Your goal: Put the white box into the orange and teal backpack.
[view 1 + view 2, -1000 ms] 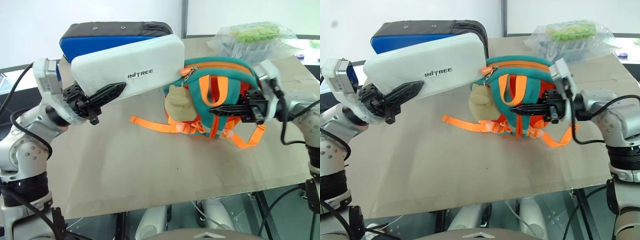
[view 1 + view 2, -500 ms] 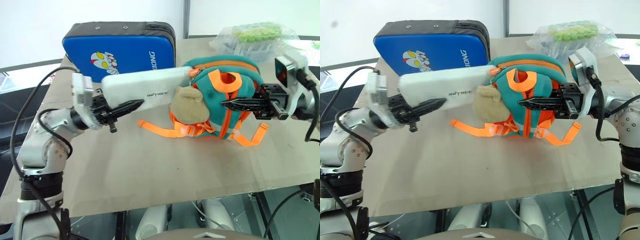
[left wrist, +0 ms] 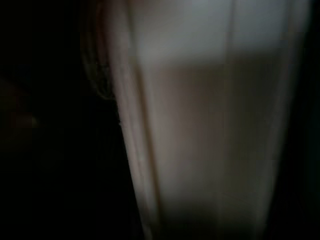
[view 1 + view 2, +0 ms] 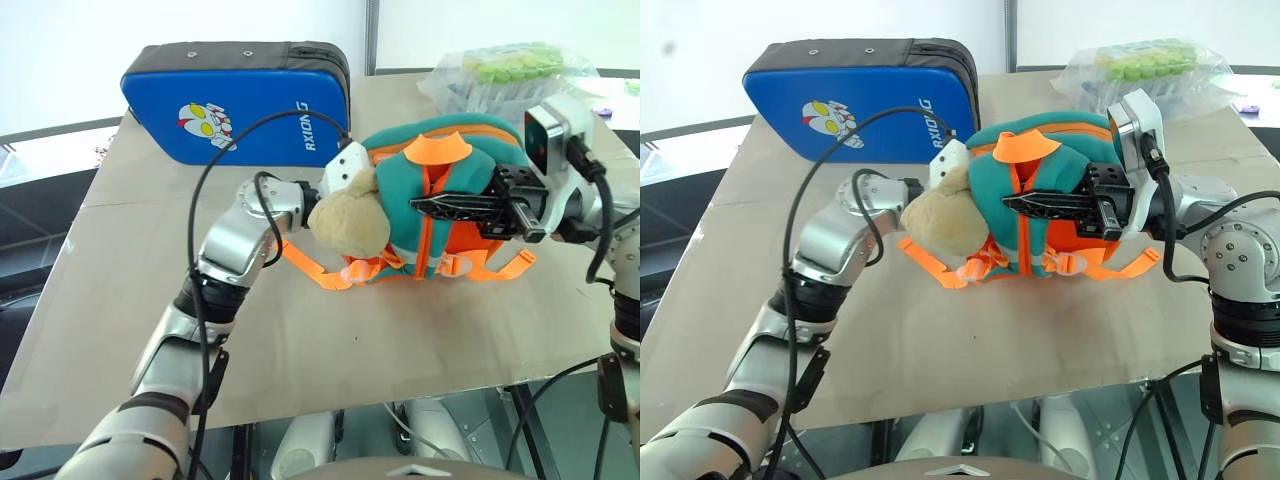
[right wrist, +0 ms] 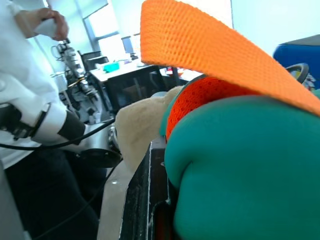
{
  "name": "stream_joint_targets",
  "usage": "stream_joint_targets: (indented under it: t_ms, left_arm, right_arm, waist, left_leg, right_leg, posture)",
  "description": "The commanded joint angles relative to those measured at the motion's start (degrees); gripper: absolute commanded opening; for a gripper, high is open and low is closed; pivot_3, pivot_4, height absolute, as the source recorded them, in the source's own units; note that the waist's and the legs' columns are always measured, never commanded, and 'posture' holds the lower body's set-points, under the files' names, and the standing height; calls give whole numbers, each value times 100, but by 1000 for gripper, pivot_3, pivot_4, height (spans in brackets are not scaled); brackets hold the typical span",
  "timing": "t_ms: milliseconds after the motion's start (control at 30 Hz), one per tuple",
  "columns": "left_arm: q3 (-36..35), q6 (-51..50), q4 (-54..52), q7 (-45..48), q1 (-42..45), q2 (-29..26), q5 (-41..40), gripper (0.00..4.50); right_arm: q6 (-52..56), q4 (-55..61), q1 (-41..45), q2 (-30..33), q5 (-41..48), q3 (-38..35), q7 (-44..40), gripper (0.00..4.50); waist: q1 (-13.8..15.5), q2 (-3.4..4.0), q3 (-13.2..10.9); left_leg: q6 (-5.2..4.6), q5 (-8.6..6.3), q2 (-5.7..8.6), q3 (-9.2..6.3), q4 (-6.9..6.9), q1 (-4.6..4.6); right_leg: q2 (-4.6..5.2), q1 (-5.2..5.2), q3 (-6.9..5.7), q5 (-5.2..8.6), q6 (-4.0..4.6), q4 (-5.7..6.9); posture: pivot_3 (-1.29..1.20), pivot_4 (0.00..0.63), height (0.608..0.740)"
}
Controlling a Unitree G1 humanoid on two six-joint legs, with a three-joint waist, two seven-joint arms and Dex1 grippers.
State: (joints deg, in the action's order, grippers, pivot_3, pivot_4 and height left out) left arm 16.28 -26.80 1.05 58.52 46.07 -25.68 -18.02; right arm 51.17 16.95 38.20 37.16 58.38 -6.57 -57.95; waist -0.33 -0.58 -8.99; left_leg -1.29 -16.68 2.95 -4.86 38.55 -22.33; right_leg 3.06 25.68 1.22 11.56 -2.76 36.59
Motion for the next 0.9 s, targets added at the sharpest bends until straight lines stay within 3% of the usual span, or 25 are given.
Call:
stream_joint_targets:
  t_ms: [33,100,300,400,500,633,733,900]
  left_arm:
    - [-684,-403,-173,12,-114,-101,-542,3661]
    - [-1323,-1027,-303,226,-259,-410,-1209,4474]
    - [-3396,-3756,-627,477,-1099,-1804,-3814,4474]
    - [-4130,-4884,-947,-144,-1605,-1921,-5218,4474]
    - [-4424,-5094,-1048,-1032,-1848,-1767,-6235,4474]
    - [-4637,-4999,-1321,-1435,-2364,-1908,-6664,4474]
    - [-4577,-4944,-1511,-1754,-2574,-2061,-7519,4474]
    - [-4597,-4506,-1456,-2044,-2632,-2175,-7934,4474]
  right_arm:
    - [-209,202,-14,69,-214,-137,300,0]
    - [-282,167,-76,103,-357,-123,309,0]
    - [-539,5,-213,-5,-692,-17,352,0]
    - [-569,-68,-191,-115,-663,27,325,0]
    - [-582,-74,-162,-151,-699,95,310,0]
    - [-608,-98,-55,-241,-744,147,399,0]
    - [-681,-162,46,-421,-896,172,672,0]
    - [-948,-487,361,-880,-1281,62,1450,0]
  waist:
    - [-22,0,0]
    - [-73,0,0]
    - [-228,1,-1]
    - [-214,-2,-2]
    - [-157,-9,-3]
    - [-164,-8,-3]
    - [-181,-9,-3]
    - [-182,-8,-3]
  left_leg:
    - [0,0,-1,0,1,4]
    - [0,0,-1,5,5,12]
    - [-2,-1,-9,7,1,34]
    - [0,-1,-6,5,2,36]
    - [1,-1,-2,-6,6,35]
    - [3,-1,0,-6,6,37]
    - [4,0,0,-4,4,38]
    - [6,0,1,-3,-1,40]
  right_leg:
    - [1,-1,1,0,0,7]
    - [0,-2,8,0,0,18]
    - [-21,-3,29,1,-1,30]
    - [-16,-8,32,1,-2,28]
    - [-7,-12,25,1,-2,26]
    - [-5,-13,29,1,-1,28]
    - [-5,-10,37,1,0,28]
    - [-5,-9,43,1,1,28]
  posture:
    - [0,150,740]
    - [0,150,740]
    - [0,150,740]
    - [0,150,740]
    - [0,150,740]
    - [0,150,740]
    - [0,150,740]
    - [0,150,740]
